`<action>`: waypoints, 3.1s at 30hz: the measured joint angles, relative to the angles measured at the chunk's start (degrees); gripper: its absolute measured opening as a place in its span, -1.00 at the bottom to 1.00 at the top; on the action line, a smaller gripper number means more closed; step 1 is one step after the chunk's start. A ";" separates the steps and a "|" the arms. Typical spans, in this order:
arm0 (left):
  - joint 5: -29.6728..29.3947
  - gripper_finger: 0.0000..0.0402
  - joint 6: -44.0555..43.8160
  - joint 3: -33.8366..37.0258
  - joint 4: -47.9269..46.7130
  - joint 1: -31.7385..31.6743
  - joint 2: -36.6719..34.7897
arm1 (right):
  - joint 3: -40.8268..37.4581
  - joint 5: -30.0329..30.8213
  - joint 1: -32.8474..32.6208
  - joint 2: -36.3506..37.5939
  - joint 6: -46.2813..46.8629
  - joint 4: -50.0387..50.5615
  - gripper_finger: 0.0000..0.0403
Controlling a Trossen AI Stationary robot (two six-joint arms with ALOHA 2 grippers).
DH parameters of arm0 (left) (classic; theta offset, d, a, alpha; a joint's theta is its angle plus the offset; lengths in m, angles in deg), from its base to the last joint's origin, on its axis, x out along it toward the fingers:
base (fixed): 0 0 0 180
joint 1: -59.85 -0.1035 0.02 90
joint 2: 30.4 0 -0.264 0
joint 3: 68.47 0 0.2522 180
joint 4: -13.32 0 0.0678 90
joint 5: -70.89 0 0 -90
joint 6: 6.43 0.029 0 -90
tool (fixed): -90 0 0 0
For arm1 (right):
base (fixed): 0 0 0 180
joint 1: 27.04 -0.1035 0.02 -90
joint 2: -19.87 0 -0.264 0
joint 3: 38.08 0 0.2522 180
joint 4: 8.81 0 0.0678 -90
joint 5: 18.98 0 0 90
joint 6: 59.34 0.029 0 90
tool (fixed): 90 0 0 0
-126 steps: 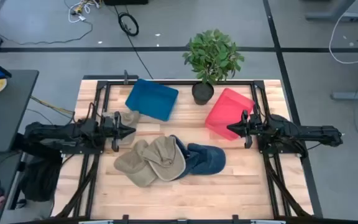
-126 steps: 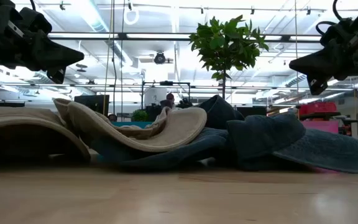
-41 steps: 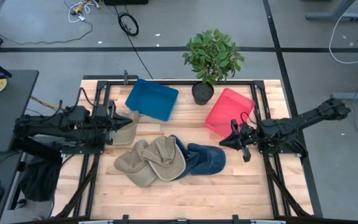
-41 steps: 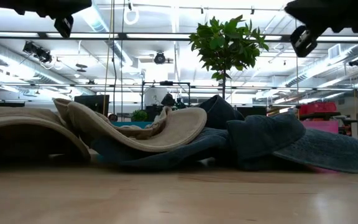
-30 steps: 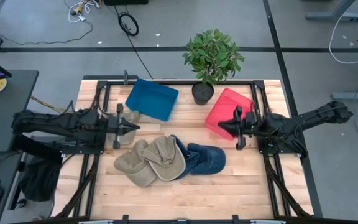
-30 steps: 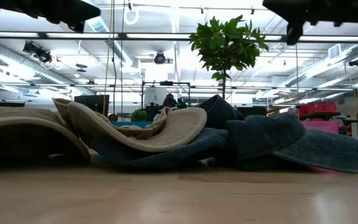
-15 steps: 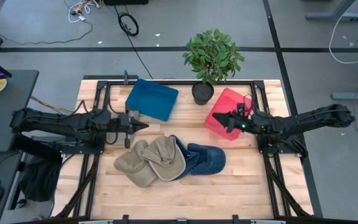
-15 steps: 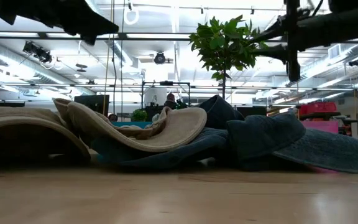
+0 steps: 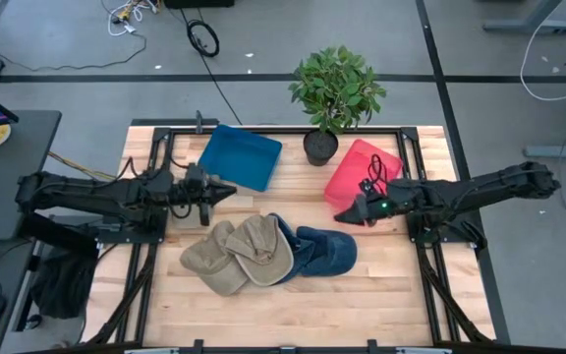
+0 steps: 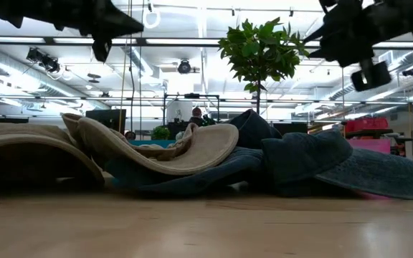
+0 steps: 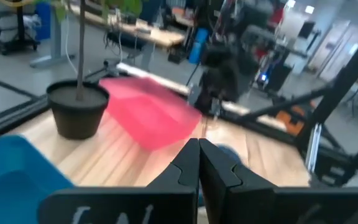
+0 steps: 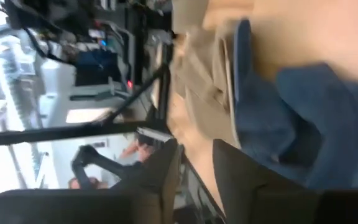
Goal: Pick & Place hat
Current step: Put the right blue cap into the red bin
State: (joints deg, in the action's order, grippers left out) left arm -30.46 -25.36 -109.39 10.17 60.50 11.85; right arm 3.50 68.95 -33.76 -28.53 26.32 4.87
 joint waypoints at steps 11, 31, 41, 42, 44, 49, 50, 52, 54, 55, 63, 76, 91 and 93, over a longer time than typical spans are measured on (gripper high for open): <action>0.02 -0.96 -0.03 0.00 5.53 -0.17 -0.85 | 5.24 3.17 -14.52 -0.02 13.91 28.34 -0.80; -5.86 -0.96 0.06 0.00 6.01 -0.22 -0.65 | -9.00 19.09 -31.60 -0.20 31.88 17.71 -0.26; -14.87 -0.96 -6.13 0.00 5.69 -0.22 -0.65 | -17.74 23.71 -31.58 -0.20 27.84 10.04 0.61; -15.40 -0.96 -6.63 0.00 5.77 -0.22 -0.65 | -18.72 24.69 -31.58 -0.20 26.31 7.00 0.62; -16.08 -0.96 -8.14 0.00 5.79 -0.22 -0.65 | -20.07 26.71 -31.58 -0.20 24.42 2.71 0.62; -17.08 -0.96 -12.16 0.00 5.86 -0.22 -0.65 | -21.85 28.68 -31.52 -0.20 23.14 1.39 0.53; -17.14 -0.96 -12.53 0.00 5.99 -0.22 -0.65 | -22.03 28.66 -31.52 -0.20 23.12 1.31 0.51; -17.14 -0.96 -13.44 0.00 6.77 -0.22 -0.65 | -22.10 28.73 -31.50 -0.46 22.67 1.12 0.48; -17.14 -0.96 -13.44 0.00 7.32 -0.22 -0.65 | -22.10 28.99 -31.18 -1.00 21.52 -0.84 0.46; -17.14 -0.96 -13.44 0.00 7.47 -0.22 -0.65 | -22.10 29.03 -30.90 -1.43 20.70 -2.51 0.45; -17.14 -0.96 -12.97 0.00 7.96 -0.22 -0.65 | -22.10 26.94 -27.92 -7.64 17.66 -9.42 0.42; -17.11 -0.96 -11.19 0.00 7.95 -0.22 -0.65 | -22.02 23.22 -24.48 -22.30 20.19 -27.34 0.10; -16.98 -0.96 -9.96 0.00 7.97 -0.22 -0.65 | -19.51 19.78 -22.97 -23.92 15.78 -38.68 -0.94; -16.35 -0.96 -9.95 0.00 7.97 -0.22 -0.65 | -19.57 19.78 -22.97 -22.70 16.41 -39.43 -0.95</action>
State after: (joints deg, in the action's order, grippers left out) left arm -46.81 -35.32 -109.39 18.14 60.28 11.20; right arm -16.07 88.73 -56.73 -51.24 42.73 -34.56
